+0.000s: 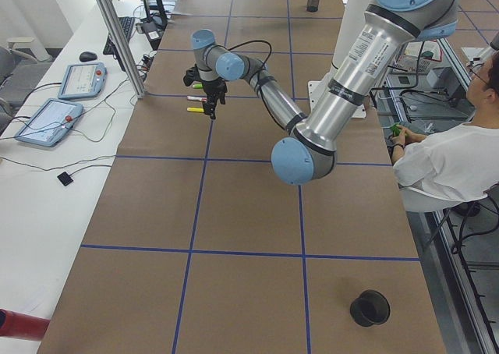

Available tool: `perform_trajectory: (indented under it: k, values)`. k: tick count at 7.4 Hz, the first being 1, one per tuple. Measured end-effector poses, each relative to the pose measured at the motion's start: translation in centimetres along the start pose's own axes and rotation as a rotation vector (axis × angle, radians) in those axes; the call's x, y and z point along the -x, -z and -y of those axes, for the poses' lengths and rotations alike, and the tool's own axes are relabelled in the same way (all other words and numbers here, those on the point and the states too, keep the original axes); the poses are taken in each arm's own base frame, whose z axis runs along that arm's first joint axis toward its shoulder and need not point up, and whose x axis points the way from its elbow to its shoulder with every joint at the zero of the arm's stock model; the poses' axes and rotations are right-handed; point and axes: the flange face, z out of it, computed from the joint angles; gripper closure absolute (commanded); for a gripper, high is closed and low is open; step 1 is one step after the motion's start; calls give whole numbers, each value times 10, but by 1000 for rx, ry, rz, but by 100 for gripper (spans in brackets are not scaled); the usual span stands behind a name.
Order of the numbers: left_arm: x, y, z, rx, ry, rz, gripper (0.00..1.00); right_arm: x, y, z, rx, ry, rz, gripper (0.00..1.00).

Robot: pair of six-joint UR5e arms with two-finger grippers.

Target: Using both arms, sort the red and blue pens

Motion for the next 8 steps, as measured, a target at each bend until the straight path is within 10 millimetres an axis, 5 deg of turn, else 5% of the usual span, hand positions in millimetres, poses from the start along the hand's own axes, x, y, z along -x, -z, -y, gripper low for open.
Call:
perform_trajectory:
  k: [3, 5, 8]
  values:
    - [-87, -59, 101, -8, 15, -40, 5, 2, -1, 1, 1, -3, 2, 0]
    - [-151, -79, 162, -29, 19, 21, 13, 4, -1, 1, 0, -15, 4, 0]
    - [-162, -107, 189, -149, -6, 37, 20, 4, 0, 1, 0, -22, 5, 0]
